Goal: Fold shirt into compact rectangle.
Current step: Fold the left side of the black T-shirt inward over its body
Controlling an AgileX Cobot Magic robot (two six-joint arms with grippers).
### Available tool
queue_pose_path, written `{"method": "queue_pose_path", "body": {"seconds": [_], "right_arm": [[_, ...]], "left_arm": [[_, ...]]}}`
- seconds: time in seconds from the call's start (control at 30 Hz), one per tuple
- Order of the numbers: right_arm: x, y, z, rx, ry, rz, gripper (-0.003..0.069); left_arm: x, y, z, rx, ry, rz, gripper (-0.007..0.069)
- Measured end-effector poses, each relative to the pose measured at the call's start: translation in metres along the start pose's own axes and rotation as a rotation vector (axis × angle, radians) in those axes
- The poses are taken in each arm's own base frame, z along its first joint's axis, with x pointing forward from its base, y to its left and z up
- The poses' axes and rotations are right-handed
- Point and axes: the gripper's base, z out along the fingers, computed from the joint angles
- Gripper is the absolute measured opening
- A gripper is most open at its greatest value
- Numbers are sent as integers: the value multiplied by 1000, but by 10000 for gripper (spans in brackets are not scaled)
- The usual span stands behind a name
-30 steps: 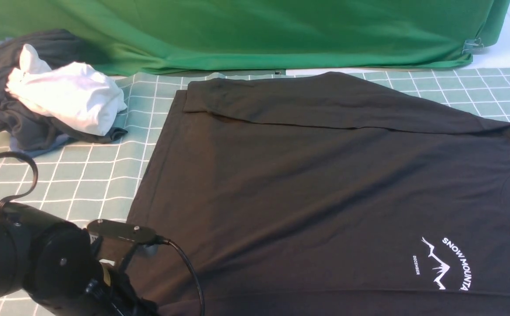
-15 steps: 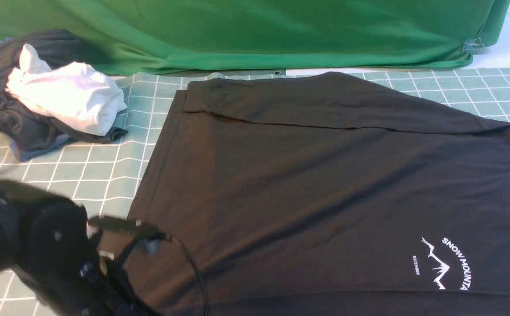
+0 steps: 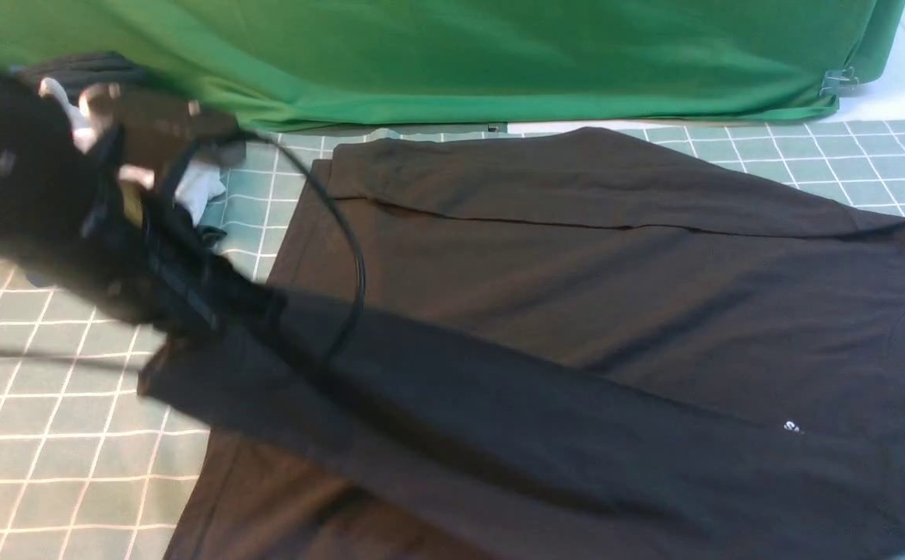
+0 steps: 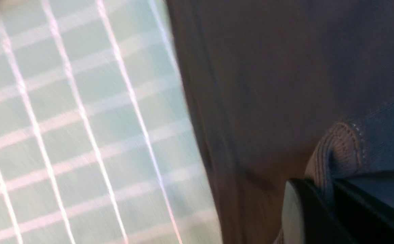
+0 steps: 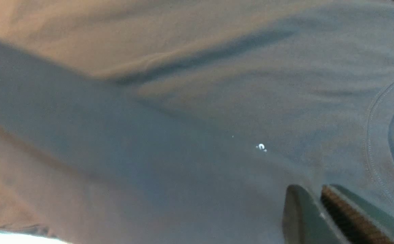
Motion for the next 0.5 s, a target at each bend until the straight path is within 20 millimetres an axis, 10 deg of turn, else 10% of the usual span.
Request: {"method": "queue_pose_path", "body": {"seconds": [0.5], "right_arm": [[0,0,0,0,1,3,89]], "left_arm": [[-65,11,77,-98,18,132,21]]}}
